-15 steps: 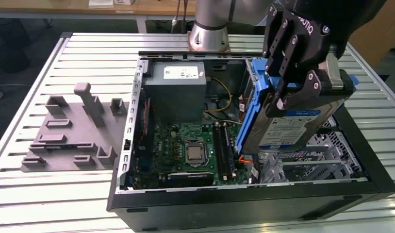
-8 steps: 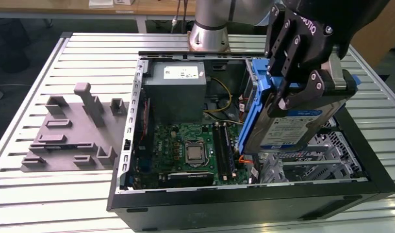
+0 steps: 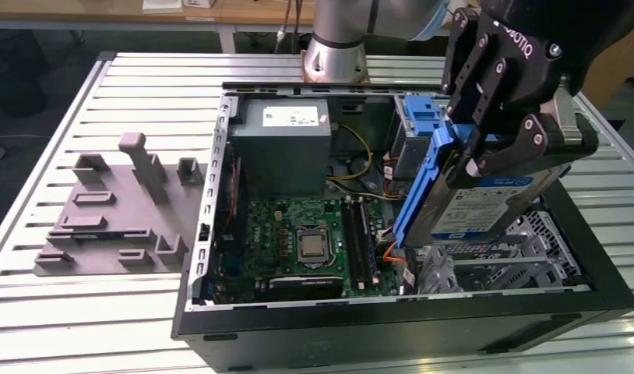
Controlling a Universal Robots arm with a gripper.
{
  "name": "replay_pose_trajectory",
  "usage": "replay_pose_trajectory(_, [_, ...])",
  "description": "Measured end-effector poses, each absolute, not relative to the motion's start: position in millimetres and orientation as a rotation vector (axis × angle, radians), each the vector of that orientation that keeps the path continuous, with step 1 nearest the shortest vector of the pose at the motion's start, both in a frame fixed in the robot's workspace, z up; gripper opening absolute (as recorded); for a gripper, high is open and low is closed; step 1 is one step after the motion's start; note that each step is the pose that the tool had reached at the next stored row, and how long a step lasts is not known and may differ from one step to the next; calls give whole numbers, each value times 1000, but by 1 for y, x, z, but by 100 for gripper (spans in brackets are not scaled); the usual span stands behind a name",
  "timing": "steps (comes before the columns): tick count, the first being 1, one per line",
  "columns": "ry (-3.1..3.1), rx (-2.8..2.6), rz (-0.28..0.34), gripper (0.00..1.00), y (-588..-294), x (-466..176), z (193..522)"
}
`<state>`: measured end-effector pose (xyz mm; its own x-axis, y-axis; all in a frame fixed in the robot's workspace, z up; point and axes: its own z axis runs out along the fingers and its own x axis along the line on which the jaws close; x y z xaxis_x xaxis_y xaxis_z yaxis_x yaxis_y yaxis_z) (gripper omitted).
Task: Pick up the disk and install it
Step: 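Insert the disk into the insertion slot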
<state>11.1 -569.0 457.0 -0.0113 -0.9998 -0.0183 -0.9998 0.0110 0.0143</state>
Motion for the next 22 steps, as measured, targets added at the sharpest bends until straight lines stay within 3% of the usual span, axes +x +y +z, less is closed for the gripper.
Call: replay_pose_trajectory(22, [2233, -2206, 36, 36, -574, 37, 452])
